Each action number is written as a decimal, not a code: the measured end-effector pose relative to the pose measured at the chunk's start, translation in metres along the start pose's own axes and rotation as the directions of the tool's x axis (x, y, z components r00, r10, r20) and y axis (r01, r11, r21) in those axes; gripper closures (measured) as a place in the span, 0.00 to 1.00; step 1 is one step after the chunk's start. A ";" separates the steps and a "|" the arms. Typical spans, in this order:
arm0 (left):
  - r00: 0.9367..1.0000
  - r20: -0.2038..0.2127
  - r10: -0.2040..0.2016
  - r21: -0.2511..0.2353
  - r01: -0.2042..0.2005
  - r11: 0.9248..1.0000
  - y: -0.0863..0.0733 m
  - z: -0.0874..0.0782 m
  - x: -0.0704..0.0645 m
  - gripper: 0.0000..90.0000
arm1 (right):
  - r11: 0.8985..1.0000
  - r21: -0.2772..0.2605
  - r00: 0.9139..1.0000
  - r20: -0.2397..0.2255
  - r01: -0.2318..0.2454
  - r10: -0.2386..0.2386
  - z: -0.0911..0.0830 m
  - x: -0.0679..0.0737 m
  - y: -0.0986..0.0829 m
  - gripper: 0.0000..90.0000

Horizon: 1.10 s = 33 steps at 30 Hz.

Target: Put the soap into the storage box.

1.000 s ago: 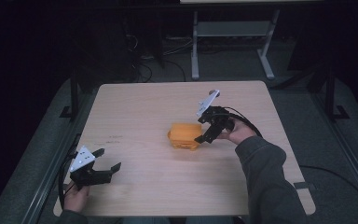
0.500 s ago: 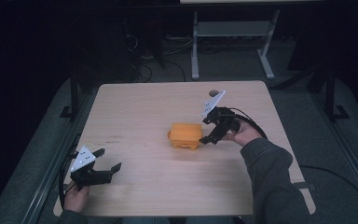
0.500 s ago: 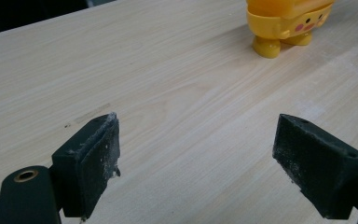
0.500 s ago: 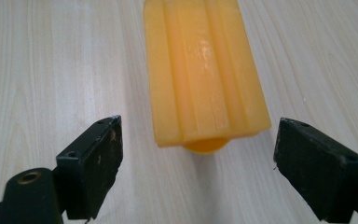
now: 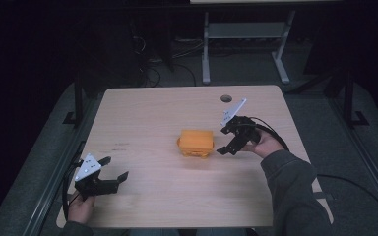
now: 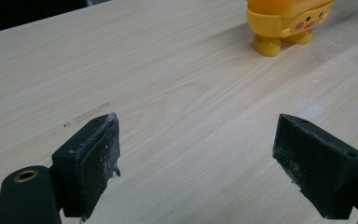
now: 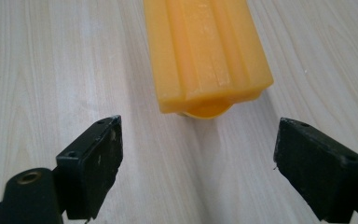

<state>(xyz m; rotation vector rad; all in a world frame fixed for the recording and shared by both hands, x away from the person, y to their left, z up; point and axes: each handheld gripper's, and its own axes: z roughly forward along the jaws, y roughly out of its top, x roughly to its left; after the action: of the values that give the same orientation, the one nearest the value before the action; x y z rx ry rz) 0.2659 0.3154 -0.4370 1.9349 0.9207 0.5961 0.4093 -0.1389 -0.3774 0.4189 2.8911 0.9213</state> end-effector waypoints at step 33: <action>1.000 -0.002 0.002 -0.001 -0.002 1.000 0.000 0.000 0.000 0.16 | 0.998 -0.012 0.998 0.007 -0.056 0.056 -0.009 0.009 -0.031 0.17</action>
<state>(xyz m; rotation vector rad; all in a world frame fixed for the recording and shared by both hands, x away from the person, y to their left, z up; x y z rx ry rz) 0.2659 0.3152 -0.4369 1.9347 0.9201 0.5996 0.3918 -0.1656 -0.3880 0.5042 2.8800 0.9422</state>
